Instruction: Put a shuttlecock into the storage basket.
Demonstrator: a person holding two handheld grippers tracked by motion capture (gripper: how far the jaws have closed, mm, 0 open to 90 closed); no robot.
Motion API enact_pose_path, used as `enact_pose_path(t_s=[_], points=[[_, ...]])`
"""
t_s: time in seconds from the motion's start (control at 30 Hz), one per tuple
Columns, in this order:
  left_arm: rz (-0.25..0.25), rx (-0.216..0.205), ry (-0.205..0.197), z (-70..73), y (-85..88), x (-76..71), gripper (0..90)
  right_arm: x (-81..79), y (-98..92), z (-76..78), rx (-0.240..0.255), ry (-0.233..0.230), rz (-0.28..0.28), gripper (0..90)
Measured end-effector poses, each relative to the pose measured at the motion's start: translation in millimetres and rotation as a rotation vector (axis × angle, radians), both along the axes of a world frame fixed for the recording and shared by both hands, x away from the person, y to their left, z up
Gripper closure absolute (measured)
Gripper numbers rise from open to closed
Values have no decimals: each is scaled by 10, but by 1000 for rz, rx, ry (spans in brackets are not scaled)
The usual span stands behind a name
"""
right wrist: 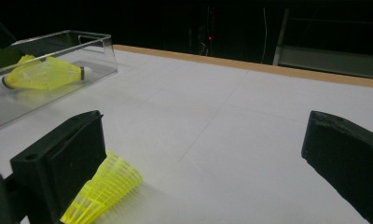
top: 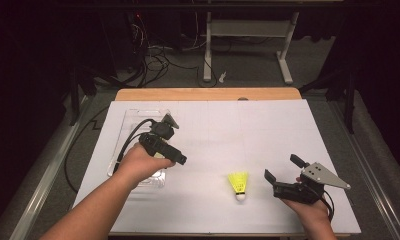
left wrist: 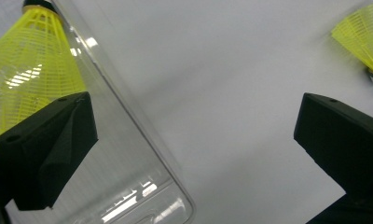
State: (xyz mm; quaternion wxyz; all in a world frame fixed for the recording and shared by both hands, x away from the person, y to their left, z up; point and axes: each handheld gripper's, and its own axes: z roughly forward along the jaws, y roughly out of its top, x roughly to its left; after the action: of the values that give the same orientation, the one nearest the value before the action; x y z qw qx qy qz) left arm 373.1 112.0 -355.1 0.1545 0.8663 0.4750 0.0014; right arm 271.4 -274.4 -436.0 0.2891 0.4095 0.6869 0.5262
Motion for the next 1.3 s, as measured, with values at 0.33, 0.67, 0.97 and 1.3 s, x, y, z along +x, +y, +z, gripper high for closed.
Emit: enact_pose_path(t_s=[0.33,0.67,0.97,1.3], points=[[-27,-26,-8,-30,-121,-14,9,-17,-31,-17,-23,1,-16,2],[-65,-30,-2,-78,-256,-45,9,-19,-50,-22,-25,3,-28,2],[-111,-50,0,-74,-436,-106,9,-2,-55,-37,-23,14,-26,3],[-186,-64,6,-114,-677,-207,9,-14,-37,-32,-29,16,-10,3]])
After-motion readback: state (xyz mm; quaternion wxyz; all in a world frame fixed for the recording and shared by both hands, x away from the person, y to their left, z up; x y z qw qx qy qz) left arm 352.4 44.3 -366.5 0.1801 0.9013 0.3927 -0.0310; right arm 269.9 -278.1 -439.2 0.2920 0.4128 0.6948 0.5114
